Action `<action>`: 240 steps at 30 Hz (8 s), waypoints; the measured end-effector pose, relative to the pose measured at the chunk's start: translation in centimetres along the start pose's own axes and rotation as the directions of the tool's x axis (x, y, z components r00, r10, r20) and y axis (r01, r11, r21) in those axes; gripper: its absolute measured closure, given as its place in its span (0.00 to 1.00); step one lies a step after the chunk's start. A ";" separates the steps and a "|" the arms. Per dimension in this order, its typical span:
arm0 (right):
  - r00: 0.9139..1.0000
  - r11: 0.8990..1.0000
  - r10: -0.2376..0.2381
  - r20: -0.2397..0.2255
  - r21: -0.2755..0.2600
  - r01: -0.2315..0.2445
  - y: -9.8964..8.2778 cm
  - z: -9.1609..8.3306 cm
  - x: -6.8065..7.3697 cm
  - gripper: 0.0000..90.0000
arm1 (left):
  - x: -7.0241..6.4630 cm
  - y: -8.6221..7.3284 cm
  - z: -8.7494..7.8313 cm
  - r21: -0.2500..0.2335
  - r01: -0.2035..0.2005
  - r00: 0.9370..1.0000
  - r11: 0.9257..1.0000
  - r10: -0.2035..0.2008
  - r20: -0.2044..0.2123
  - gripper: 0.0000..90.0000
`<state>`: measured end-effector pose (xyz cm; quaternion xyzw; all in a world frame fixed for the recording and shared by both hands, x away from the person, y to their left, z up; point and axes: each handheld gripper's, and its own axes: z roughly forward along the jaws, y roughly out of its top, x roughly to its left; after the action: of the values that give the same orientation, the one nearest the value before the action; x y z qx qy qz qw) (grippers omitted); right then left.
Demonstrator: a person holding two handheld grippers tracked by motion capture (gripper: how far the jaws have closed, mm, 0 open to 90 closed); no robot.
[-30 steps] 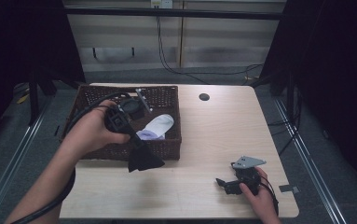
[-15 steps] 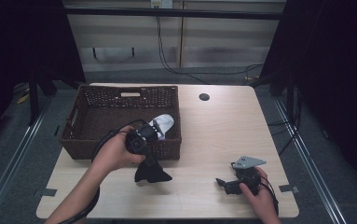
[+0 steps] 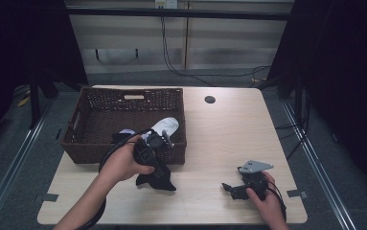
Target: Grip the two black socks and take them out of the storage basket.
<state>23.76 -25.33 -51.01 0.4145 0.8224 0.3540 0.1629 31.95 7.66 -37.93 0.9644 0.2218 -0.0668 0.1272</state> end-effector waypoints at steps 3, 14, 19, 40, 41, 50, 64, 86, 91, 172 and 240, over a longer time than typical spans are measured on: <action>1.000 1.000 0.000 0.000 -0.001 0.000 0.0 0.0 0.0 0.13 | 0.1 0.0 -1.6 -0.021 0.000 1.000 1.000 0.000 -0.012 0.72; 1.000 1.000 -0.001 0.000 -0.001 0.001 0.0 0.0 0.0 0.13 | 2.5 0.3 -6.6 -0.109 0.032 0.997 0.994 -0.040 -0.067 0.62; 1.000 1.000 0.001 0.000 0.000 -0.001 0.0 0.0 0.0 0.13 | 4.4 0.3 -7.8 -0.125 0.069 0.992 0.990 -0.081 -0.097 0.60; 1.000 1.000 0.003 0.001 -0.003 -0.003 0.0 0.0 0.0 0.13 | 13.2 -1.2 -3.4 -0.155 0.305 0.935 0.940 -0.327 -0.140 0.46; 1.000 1.000 0.003 0.001 -0.002 -0.003 0.0 0.0 0.0 0.13 | 13.4 -1.3 -3.3 -0.147 0.313 0.933 0.938 -0.333 -0.139 0.44; 1.000 1.000 0.003 0.000 -0.002 -0.003 0.0 0.0 0.0 0.13 | 15.9 -3.1 -1.3 -0.138 0.384 0.905 0.913 -0.402 -0.139 0.31; 1.000 1.000 0.003 0.000 -0.002 -0.003 0.0 0.0 0.0 0.13 | 17.5 -4.8 0.9 -0.077 0.445 0.885 0.892 -0.452 -0.114 0.27; 1.000 1.000 0.003 0.000 -0.002 -0.003 0.0 0.0 0.0 0.13 | 17.1 -4.7 2.1 0.045 0.454 0.890 0.890 -0.450 -0.077 0.65; 1.000 1.000 0.000 0.000 -0.001 0.000 0.0 0.0 0.0 0.13 | 17.1 -4.6 2.2 0.062 0.449 0.893 0.891 -0.446 -0.064 0.81; 1.000 1.000 0.002 0.000 -0.001 -0.002 0.0 0.0 0.0 0.13 | 10.0 -0.3 -16.0 0.037 0.329 0.940 0.943 -0.324 -0.109 0.90; 1.000 1.000 -0.002 0.000 -0.001 0.002 0.0 0.0 0.0 0.13 | 5.0 -4.0 -4.8 0.072 0.218 0.976 0.973 -0.219 0.011 0.89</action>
<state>23.71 -25.34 -51.02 0.4135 0.8227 0.3541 0.1634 34.93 14.52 -35.08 0.9373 0.3229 -0.0974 0.0875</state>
